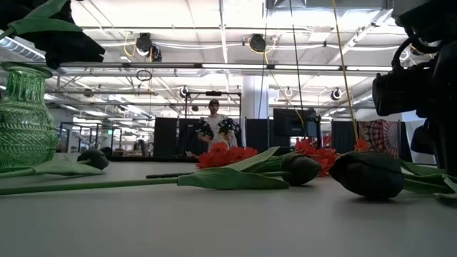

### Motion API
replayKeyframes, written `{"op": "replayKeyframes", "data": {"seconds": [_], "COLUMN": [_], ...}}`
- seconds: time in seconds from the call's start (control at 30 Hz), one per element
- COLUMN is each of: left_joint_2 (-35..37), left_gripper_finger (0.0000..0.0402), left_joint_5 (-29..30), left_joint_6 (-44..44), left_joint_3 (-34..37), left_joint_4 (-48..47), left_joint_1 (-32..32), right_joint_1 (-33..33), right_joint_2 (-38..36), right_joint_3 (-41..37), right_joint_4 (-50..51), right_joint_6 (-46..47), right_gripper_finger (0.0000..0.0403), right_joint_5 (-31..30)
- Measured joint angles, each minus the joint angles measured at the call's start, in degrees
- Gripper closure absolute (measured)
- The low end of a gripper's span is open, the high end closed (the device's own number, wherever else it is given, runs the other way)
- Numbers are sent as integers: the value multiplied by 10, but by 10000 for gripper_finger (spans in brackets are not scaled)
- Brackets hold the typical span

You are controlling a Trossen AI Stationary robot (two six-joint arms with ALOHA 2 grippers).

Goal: Sort flowers into vase by color
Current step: Put the right light orange flower into the bottom green vase

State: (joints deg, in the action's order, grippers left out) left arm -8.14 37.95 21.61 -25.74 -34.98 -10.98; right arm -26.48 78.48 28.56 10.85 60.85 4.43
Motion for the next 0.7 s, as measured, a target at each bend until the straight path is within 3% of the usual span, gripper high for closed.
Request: {"op": "replayKeyframes", "data": {"seconds": [0.27, 0.7], "left_joint_2": [0, 0], "left_gripper_finger": [256, 256], "left_joint_5": [0, 0], "left_joint_6": [0, 0], "left_joint_3": [0, 0], "left_joint_4": [0, 0], "left_joint_1": [0, 0], "right_joint_1": [0, 3], "right_joint_2": [1, -1], "right_joint_3": [0, 34], "right_joint_4": [0, 2], "right_joint_6": [-4, -61], "right_gripper_finger": [394, 401], "right_joint_5": [4, 18]}}
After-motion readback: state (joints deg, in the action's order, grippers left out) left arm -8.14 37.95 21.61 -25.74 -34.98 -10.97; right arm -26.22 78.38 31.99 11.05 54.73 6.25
